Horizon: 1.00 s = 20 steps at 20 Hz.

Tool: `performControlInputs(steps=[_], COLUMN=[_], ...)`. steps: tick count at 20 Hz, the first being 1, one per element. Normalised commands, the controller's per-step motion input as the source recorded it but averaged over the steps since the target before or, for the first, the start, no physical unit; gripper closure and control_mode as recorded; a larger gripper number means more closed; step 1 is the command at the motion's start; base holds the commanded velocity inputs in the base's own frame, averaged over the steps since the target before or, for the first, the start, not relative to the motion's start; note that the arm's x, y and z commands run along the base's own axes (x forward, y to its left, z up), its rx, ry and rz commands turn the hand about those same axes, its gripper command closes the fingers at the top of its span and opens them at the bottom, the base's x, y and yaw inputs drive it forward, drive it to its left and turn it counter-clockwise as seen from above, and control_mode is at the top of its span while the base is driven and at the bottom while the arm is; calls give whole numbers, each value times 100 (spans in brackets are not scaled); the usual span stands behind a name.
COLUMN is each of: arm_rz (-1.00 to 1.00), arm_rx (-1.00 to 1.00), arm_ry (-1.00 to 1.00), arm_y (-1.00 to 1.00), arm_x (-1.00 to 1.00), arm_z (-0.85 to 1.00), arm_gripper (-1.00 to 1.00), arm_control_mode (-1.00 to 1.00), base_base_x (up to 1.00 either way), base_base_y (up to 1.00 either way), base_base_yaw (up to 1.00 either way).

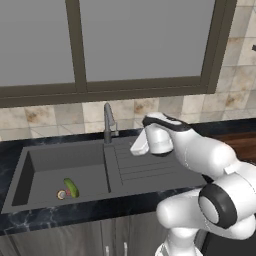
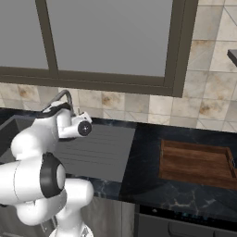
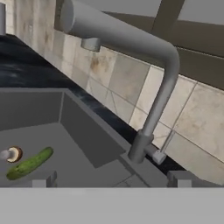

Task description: Pick up all produce items and place them in the sink. Turn on the sink faucet to wash them. Then turn the sink off and put them in the tray.

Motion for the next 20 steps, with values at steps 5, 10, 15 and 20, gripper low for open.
performControlInputs(steps=[5, 10, 15, 20], arm_rz=[8, 14, 13, 9], arm_rx=[-2, 0, 0, 0], arm_ry=[-1, -5, -4, 0], arm_y=[0, 0, 0, 0], arm_x=[49, 36, 42, 42], arm_z=[-1, 0, 0, -4], arm_gripper=[-100, -100, -100, -100], arm_control_mode=[-100, -100, -100, -100], base_base_x=[0, 0, 0, 0], base_base_y=[0, 0, 0, 0], base_base_yaw=[0, 0, 0, 0])
